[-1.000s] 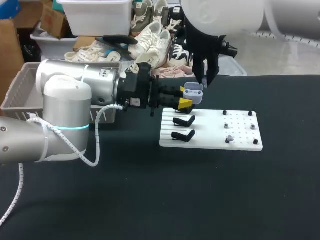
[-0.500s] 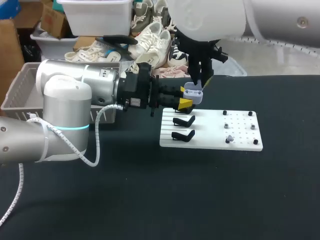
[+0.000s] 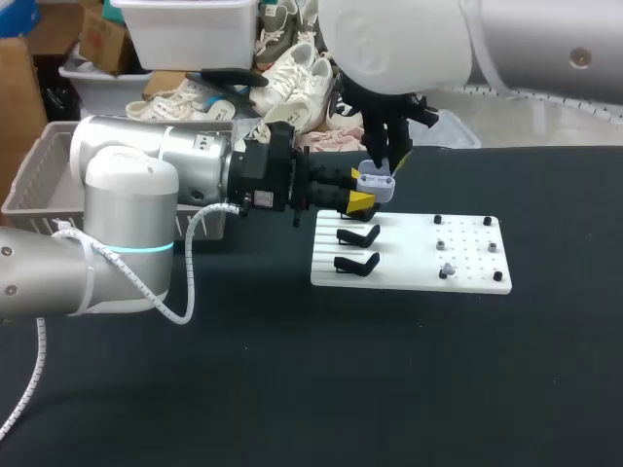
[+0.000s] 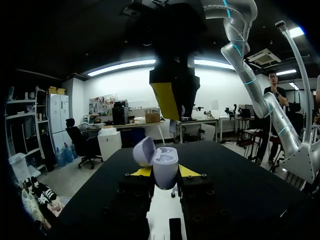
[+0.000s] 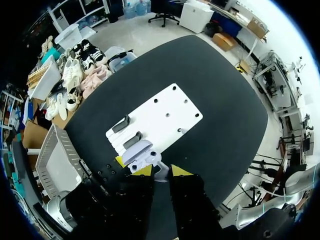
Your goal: Pick up each earbud case from the left stands, insert the matching earbuds, close the lid, and place the case in the box.
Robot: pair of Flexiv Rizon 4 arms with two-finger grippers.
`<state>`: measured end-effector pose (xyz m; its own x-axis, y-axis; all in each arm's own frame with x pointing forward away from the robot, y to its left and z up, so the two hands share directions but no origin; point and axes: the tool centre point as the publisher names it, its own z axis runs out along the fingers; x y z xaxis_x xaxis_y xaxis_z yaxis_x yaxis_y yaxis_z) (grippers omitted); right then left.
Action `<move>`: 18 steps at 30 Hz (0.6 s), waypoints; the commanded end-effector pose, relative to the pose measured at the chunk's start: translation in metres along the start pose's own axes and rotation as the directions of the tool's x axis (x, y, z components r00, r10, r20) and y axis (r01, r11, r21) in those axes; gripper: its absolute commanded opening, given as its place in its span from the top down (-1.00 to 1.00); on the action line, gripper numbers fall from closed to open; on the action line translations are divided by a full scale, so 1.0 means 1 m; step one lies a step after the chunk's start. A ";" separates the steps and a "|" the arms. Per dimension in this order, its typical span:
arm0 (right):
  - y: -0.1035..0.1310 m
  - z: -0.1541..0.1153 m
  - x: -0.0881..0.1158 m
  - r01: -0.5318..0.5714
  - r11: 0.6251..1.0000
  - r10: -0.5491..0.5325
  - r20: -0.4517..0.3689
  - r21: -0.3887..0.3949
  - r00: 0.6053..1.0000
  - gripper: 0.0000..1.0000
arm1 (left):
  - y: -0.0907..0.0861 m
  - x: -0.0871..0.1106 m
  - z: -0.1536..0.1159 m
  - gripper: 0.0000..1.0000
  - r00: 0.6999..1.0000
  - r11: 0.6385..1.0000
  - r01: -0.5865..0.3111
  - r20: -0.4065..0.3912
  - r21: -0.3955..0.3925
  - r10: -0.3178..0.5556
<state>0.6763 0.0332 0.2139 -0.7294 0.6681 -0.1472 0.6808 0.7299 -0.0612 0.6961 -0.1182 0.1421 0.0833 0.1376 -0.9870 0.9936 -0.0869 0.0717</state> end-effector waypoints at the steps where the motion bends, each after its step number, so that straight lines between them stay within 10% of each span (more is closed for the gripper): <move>1: 0.003 0.004 -0.001 -0.002 1.000 0.002 0.000 0.000 1.000 1.00 | 0.000 0.001 0.000 1.00 1.000 1.000 -0.001 0.002 0.000 0.001; 18: 0.010 0.014 -0.001 0.000 1.000 0.000 -0.004 0.024 1.000 1.00 | 0.000 0.001 0.000 1.00 1.000 1.000 -0.001 0.002 0.000 0.001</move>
<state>0.6826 0.0356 0.2002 -0.7307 0.6672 -0.1446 0.6805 0.7288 -0.0759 0.6961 -0.1182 0.1421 0.0832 0.1376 -0.9870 0.9936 -0.0868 0.0717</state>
